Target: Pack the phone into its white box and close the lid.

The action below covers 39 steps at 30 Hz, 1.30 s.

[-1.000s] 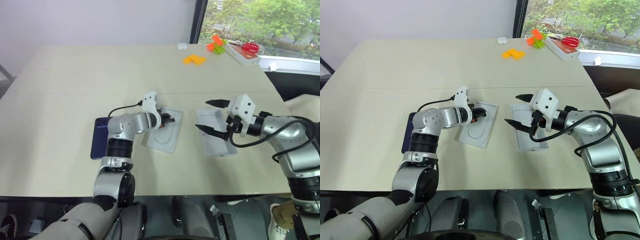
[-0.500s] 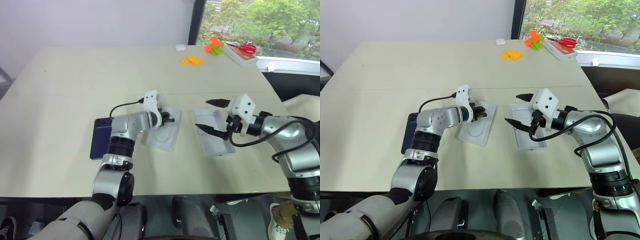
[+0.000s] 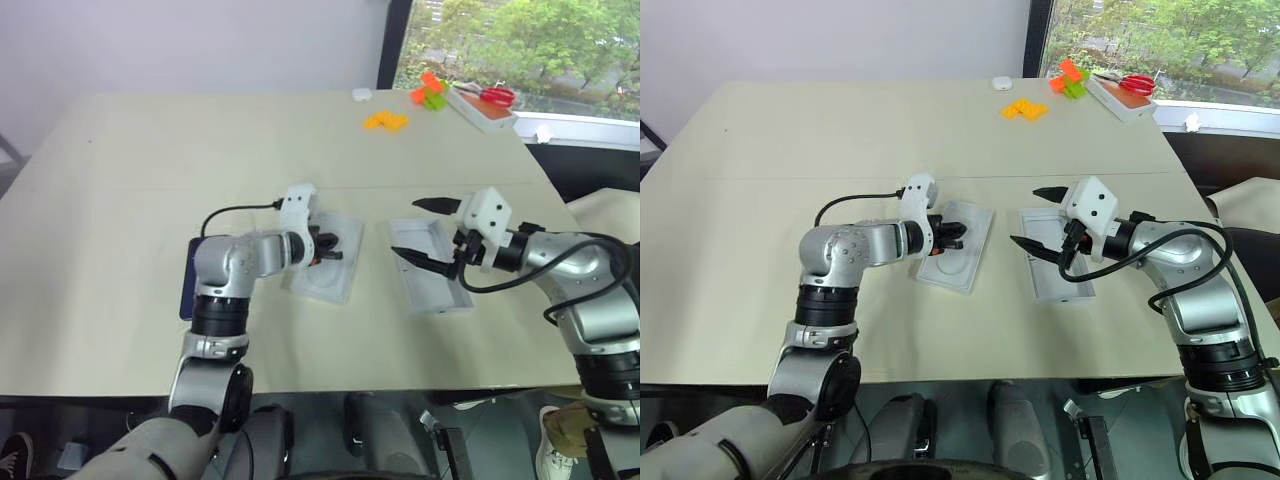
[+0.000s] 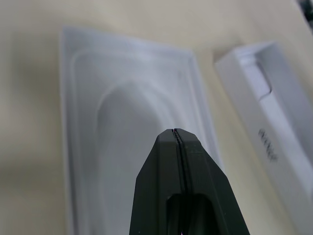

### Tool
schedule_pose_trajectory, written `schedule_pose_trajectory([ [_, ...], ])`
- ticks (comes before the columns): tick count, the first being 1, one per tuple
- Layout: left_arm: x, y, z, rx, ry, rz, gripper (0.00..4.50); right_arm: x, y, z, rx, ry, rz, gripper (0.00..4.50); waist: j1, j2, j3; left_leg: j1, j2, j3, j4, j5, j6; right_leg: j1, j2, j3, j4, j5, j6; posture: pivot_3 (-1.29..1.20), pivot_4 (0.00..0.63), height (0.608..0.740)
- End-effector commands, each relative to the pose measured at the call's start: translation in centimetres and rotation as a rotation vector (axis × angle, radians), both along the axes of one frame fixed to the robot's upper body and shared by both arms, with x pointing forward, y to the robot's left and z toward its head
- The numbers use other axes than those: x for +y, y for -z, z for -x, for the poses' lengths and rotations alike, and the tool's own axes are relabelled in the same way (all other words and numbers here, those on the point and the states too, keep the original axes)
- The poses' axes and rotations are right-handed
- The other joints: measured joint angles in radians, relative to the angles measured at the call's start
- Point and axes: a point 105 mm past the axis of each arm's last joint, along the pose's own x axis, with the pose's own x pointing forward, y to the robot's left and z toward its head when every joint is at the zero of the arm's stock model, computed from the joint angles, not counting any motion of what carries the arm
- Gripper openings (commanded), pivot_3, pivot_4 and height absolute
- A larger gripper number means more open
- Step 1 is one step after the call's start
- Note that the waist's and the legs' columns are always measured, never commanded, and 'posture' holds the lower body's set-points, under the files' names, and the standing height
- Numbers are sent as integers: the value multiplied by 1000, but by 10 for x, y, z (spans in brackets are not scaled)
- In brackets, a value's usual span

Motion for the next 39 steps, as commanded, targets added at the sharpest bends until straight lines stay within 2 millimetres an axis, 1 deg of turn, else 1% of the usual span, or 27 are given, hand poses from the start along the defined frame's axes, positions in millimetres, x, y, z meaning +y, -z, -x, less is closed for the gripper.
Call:
schedule_pose_trajectory([
  [1,-1,1,5,-29,20,-25,26,0,-14,-1,-59,-4,-4,4500,0,0,0,0,0,0,0,0,0,0,0,0,0,0,0,0,150,740],
  [4,3,18,8,-13,17,-79,26,0,-14,-1,-60,-5,-4,4500,1,0,0,0,0,0,0,0,0,0,0,0,0,0,0,0,150,740],
  [7,6,24,7,-1,4,-87,26,0,-14,-1,-61,-5,-4,4500,2,0,0,0,0,0,0,0,0,0,0,0,0,0,0,0,150,740],
  [9,5,25,6,-1,6,-85,26,0,-14,-1,-63,-5,-4,4500,2,0,0,0,0,0,0,0,0,0,0,0,0,0,0,0,150,740],
  [14,-1,8,4,-16,10,-28,26,0,-14,-1,-63,-5,-4,4500,1,0,0,0,0,0,0,0,0,0,0,0,0,0,0,0,150,740],
  [18,3,0,3,-52,17,-49,26,1,-15,-1,-66,-5,-4,4500,1,0,0,0,0,0,0,0,0,0,0,0,-1,0,0,0,150,740],
  [23,5,5,6,-58,24,-69,26,2,-13,-1,-64,-8,-7,4500,1,0,0,0,0,0,0,0,1,0,0,0,-1,0,0,0,150,740],
  [25,6,-1,6,-78,27,-44,26,3,-14,-2,-65,-10,-9,4500,1,0,0,0,0,0,0,0,1,0,0,0,-1,0,0,0,150,740],
  [26,8,-13,4,-101,16,19,263,3,-14,-2,-66,-11,-9,4500,1,0,0,0,0,0,0,0,1,0,0,0,-1,0,0,0,150,740],
  [27,13,-32,1,-152,18,91,522,4,-15,-2,-66,-12,-8,4500,1,0,0,0,0,0,0,0,1,0,0,0,-1,0,0,0,150,740],
  [28,19,-48,2,-180,31,150,758,4,-15,-2,-66,-13,-8,4500,1,0,0,0,0,0,0,0,1,0,0,0,-1,0,0,0,150,740],
  [29,23,-57,3,-197,44,184,1264,4,-15,-2,-66,-14,-9,4500,-2,0,1,-1,0,0,0,0,1,0,0,0,-1,0,0,0,150,740],
  [30,31,-65,6,-235,65,175,1679,4,-15,-2,-66,-15,-10,4500,-4,0,1,-1,0,0,0,0,1,-1,0,0,-1,0,0,0,150,740],
  [32,44,-74,9,-267,90,166,2733,4,-16,-2,-67,-17,-12,4500,-6,0,1,-1,1,1,-1,0,1,-1,1,0,0,0,0,0,150,740],
  [33,57,-79,12,-286,97,159,3230,5,-15,-2,-67,-20,-13,4500,-5,1,0,0,1,1,-1,0,1,-1,1,0,0,0,0,0,150,740],
  [34,65,-82,13,-295,101,157,3723,6,-15,-3,-67,-22,-14,4500,-5,1,0,0,1,0,-1,0,1,-1,1,0,0,0,0,0,150,740],
  [35,78,-86,14,-283,95,183,4202,8,-16,-3,-68,-28,-19,4500,-6,1,0,0,1,0,-1,0,1,-1,1,0,0,0,0,0,150,740],
  [36,86,-89,15,-275,91,201,4457,10,-16,-3,-68,-32,-23,4500,-6,1,0,0,1,1,-1,0,1,-1,1,0,0,0,0,0,150,740],
  [37,94,-90,14,-271,74,204,4457,11,-16,-4,-69,-36,-26,4500,-5,1,0,0,1,1,-1,0,1,-1,1,0,0,0,0,0,150,740],
  [38,108,-88,12,-260,41,186,4457,15,-17,-4,-73,-45,-31,4500,-4,1,0,0,1,1,-1,0,1,-1,1,0,0,0,0,0,150,740],
  [39,118,-87,11,-254,18,168,4457,17,-18,-4,-76,-51,-35,4500,-3,1,1,0,1,1,-1,0,1,-1,0,0,0,0,0,0,150,740],
])
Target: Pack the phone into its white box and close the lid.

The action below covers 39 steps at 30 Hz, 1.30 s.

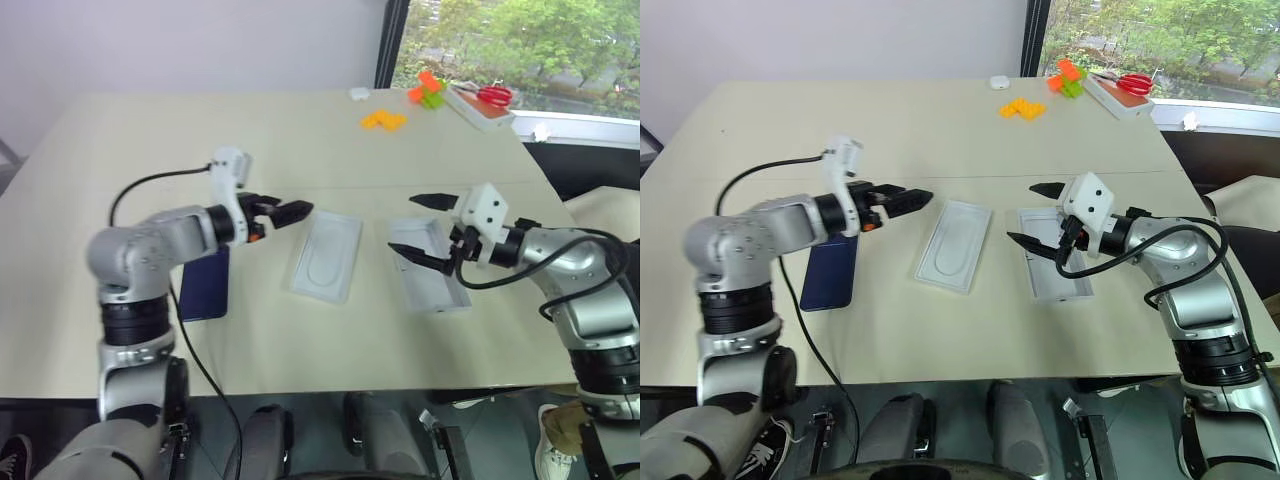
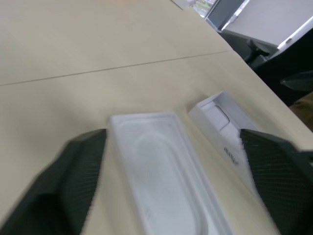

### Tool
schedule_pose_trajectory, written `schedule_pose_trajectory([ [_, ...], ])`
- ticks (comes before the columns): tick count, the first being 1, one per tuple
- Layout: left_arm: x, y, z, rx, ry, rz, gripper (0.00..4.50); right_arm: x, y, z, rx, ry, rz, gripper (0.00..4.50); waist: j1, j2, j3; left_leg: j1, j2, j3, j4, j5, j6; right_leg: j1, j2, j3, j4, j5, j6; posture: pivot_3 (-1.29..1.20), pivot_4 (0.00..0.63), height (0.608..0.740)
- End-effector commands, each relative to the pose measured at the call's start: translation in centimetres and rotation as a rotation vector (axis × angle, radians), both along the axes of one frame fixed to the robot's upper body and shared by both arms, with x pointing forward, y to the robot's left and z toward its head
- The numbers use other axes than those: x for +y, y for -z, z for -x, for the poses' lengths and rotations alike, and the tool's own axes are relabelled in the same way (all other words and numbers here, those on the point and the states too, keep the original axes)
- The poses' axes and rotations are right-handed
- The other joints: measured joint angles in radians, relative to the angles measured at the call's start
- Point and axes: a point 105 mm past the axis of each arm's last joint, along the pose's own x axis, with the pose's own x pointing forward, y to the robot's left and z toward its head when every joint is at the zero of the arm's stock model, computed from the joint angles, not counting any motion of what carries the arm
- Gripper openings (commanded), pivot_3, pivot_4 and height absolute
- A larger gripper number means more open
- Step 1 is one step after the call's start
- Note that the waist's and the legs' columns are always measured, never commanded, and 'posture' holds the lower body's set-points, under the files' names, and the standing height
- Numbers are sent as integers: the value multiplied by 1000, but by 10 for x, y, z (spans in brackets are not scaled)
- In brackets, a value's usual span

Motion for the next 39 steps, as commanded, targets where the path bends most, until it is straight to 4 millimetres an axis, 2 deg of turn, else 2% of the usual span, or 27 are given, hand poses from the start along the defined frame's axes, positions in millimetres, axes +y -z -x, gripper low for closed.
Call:
schedule_pose_trajectory([
  [1,32,-5,-1,7,-54,15,4457,11,-15,0,-61,-35,-17,4500,1,0,0,0,0,0,0,0,0,0,0,0,0,0,0,0,150,740],
  [5,65,-11,9,77,-46,130,4457,28,-15,4,-72,-90,-16,4500,0,0,0,-1,0,0,0,0,0,-1,0,0,0,0,0,0,150,740],
  [10,113,13,29,93,-95,33,4457,37,-14,7,-76,-120,-15,4500,-5,0,1,-1,0,2,-2,-1,1,-3,-1,1,1,0,0,0,150,740],
  [12,132,16,39,117,-103,63,4457,39,-13,7,-81,-123,-9,4500,-2,0,1,-3,1,2,-2,-1,1,-5,-1,1,0,-1,-2,0,150,740],
  [14,160,26,46,177,-179,77,4457,43,-10,7,-101,-130,18,4500,3,0,0,-5,1,2,-2,-1,1,-7,-1,0,0,-2,-4,0,150,740],
  [16,176,30,49,189,-229,69,4457,46,-9,7,-109,-132,20,4500,4,0,1,-8,1,1,-1,-1,1,-9,-1,0,0,-2,-4,0,150,740],
  [21,175,37,64,315,-191,155,4457,58,-7,6,-199,-166,104,4500,2,0,0,-13,0,1,1,-1,1,-12,-3,-1,0,-1,-3,0,150,740],
  [26,177,47,69,345,-205,139,4457,86,-15,9,-328,-227,121,4500,-5,0,0,-15,1,1,0,-1,1,-17,-3,-1,2,1,-1,0,150,740],
  [29,176,50,72,366,-196,162,4500,104,-11,11,-369,-275,153,3696,-2,0,0,-16,1,1,0,-1,1,-18,-3,-1,3,1,-2,0,150,740],
  [30,175,50,72,369,-190,173,4500,110,-8,11,-386,-292,172,3293,-2,0,0,-16,1,1,0,-1,1,-18,-3,-1,3,1,-2,0,150,740],
  [33,175,52,70,375,-195,201,4500,133,-5,11,-459,-339,210,1806,-3,0,0,-16,1,1,0,0,0,-18,-2,-1,3,2,-3,0,150,740],
  [36,167,61,68,416,-184,251,4500,162,8,12,-562,-405,281,184,-4,0,0,-16,1,1,0,0,0,-18,-2,-1,3,2,-3,0,150,740],
  [37,165,66,69,432,-179,252,4500,170,11,11,-587,-412,288,37,-4,0,0,-15,1,1,0,0,0,-18,-2,-1,3,2,-3,0,150,740],
  [39,163,75,67,464,-198,244,4500,180,21,12,-634,-447,339,37,-4,0,0,-16,1,1,0,0,-1,-18,-2,-1,4,2,-3,0,150,740],
])
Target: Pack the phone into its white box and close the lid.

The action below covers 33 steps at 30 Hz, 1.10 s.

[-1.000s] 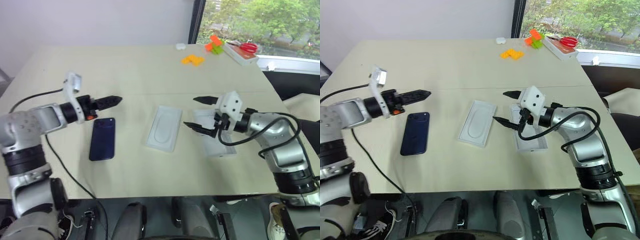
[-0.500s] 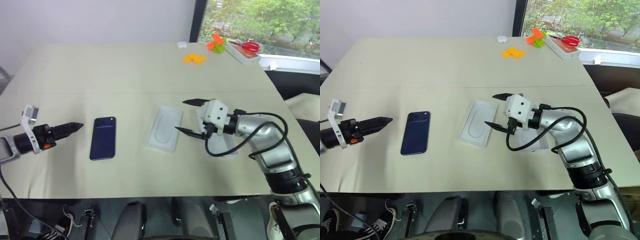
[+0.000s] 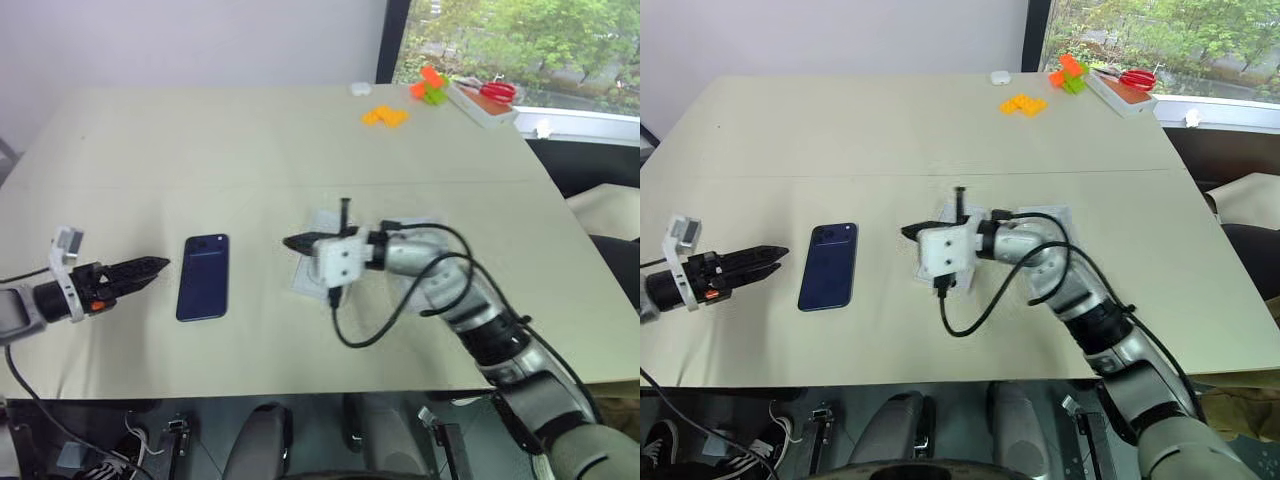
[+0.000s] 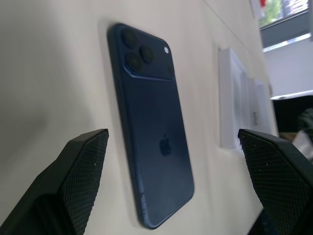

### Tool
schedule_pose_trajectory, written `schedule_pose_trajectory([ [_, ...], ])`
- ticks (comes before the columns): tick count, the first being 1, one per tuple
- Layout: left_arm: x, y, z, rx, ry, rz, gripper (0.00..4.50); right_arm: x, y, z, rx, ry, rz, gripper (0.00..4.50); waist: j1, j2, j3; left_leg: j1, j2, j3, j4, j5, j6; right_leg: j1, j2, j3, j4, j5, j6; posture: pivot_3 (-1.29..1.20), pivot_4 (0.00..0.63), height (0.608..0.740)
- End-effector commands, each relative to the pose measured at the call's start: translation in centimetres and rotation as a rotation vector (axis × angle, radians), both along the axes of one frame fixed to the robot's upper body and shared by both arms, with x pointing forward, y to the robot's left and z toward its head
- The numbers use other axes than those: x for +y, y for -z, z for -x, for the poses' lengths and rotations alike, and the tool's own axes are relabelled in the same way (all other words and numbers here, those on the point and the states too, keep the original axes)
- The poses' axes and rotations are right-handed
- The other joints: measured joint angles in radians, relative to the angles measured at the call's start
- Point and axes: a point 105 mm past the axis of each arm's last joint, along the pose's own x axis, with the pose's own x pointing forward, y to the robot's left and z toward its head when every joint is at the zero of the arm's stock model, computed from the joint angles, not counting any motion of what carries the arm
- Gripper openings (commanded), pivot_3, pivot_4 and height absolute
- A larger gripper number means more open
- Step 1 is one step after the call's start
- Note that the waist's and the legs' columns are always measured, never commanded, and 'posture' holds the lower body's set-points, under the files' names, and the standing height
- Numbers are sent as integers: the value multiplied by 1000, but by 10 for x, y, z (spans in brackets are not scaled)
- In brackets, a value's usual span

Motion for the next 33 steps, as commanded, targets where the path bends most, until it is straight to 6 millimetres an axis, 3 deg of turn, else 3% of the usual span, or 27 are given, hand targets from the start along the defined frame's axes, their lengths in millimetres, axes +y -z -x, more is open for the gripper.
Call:
schedule_pose_trajectory([
  [1,-2,5,-2,28,-15,-4,4500,16,6,3,-126,-59,51,37,2,-1,0,0,0,0,0,0,0,0,0,0,1,0,0,0,150,740],
  [12,-37,21,-11,79,55,26,4500,39,54,-2,-204,-123,224,37,4,-2,-1,2,-3,-2,0,3,-5,0,-2,0,7,0,-1,0,150,740],
  [22,-70,19,-18,54,154,-4,4500,51,65,-13,-205,-100,306,37,4,-2,-1,15,-4,-5,0,5,-8,10,-1,0,12,-2,-5,0,150,740],
  [28,-61,22,-25,60,105,-4,4500,48,72,-17,-232,-83,365,37,2,-2,-1,16,-4,-5,0,5,-8,11,-1,0,12,-2,-5,0,150,740],
  [33,-55,26,-21,78,93,-22,4500,42,59,-30,-275,-21,366,37,-1,-2,-1,16,-3,-5,0,5,-8,11,0,0,13,-3,-6,0,150,740],
])
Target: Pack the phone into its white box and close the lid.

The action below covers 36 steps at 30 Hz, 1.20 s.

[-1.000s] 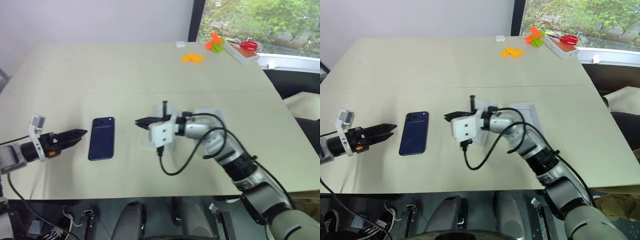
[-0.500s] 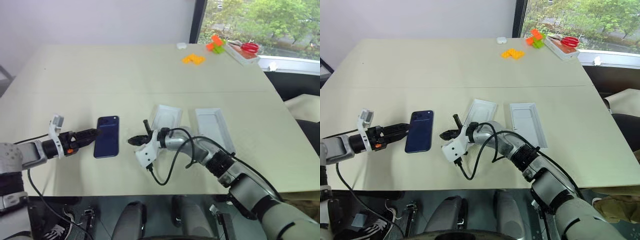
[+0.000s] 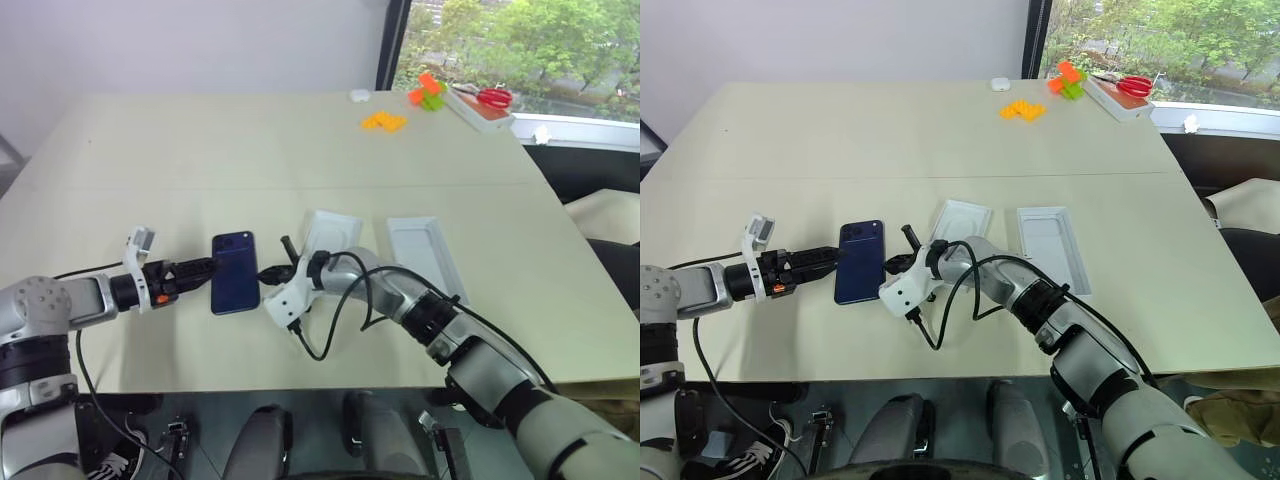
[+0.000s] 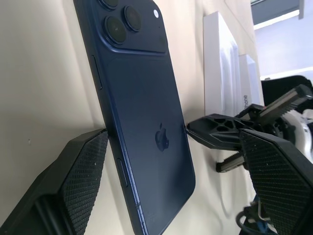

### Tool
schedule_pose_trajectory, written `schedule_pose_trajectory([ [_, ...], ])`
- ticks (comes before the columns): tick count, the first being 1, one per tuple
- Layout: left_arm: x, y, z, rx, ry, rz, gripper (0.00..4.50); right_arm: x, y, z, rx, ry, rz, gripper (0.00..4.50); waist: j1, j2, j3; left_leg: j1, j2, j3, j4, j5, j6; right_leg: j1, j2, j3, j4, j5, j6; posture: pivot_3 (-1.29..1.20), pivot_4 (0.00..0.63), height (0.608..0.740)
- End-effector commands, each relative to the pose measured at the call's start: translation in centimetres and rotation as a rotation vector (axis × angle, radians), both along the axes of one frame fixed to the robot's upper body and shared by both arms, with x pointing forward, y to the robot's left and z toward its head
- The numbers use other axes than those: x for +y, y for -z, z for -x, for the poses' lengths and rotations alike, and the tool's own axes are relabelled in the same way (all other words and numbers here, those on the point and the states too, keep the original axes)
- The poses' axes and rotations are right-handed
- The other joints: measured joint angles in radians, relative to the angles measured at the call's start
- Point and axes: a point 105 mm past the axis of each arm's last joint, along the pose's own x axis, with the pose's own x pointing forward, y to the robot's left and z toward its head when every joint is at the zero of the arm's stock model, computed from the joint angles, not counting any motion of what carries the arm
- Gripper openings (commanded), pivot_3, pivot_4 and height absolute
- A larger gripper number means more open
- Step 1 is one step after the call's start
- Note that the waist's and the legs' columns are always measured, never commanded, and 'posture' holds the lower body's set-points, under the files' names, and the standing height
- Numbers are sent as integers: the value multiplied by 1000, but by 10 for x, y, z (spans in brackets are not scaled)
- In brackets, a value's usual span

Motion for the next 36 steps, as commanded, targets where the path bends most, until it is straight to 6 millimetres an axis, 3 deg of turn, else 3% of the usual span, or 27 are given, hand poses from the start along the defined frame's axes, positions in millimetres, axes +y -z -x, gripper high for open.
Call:
schedule_pose_trajectory([
  [1,5,6,3,25,-11,-39,4500,-1,-20,-10,-75,18,-12,37,0,0,0,0,0,0,0,0,0,0,0,0,0,0,0,0,150,740],
  [10,-11,14,3,22,21,-82,4500,4,3,-1,-103,-37,90,37,0,0,0,0,0,0,-1,0,0,0,0,0,0,0,0,0,150,740],
  [18,-10,16,0,33,-6,-74,4500,14,13,1,-132,-62,162,37,-14,-2,-4,6,1,-1,-2,0,0,6,1,-1,0,-1,-1,0,150,740],
  [23,-23,11,-1,21,14,-36,4500,17,5,-4,-119,-76,152,37,-21,-1,-5,12,2,-2,-4,0,0,10,1,-1,-1,-2,-2,0,150,740],
  [27,-40,0,11,18,81,-2,4500,10,-6,-15,-118,-60,138,37,-21,-1,-5,12,1,-2,-4,0,0,11,0,-1,-1,-3,-1,0,150,740],
  [34,-44,-22,7,-56,79,37,4500,1,-14,-27,-109,-38,123,37,-22,-2,-4,3,0,-3,-4,0,-1,4,-1,-2,-1,-1,2,0,150,740],
  [36,-44,-19,6,-51,81,-15,4500,-2,-15,-29,-105,-33,119,37,-22,-2,-4,1,0,-3,-4,1,-2,1,-1,-2,-1,-1,2,0,150,740],
])
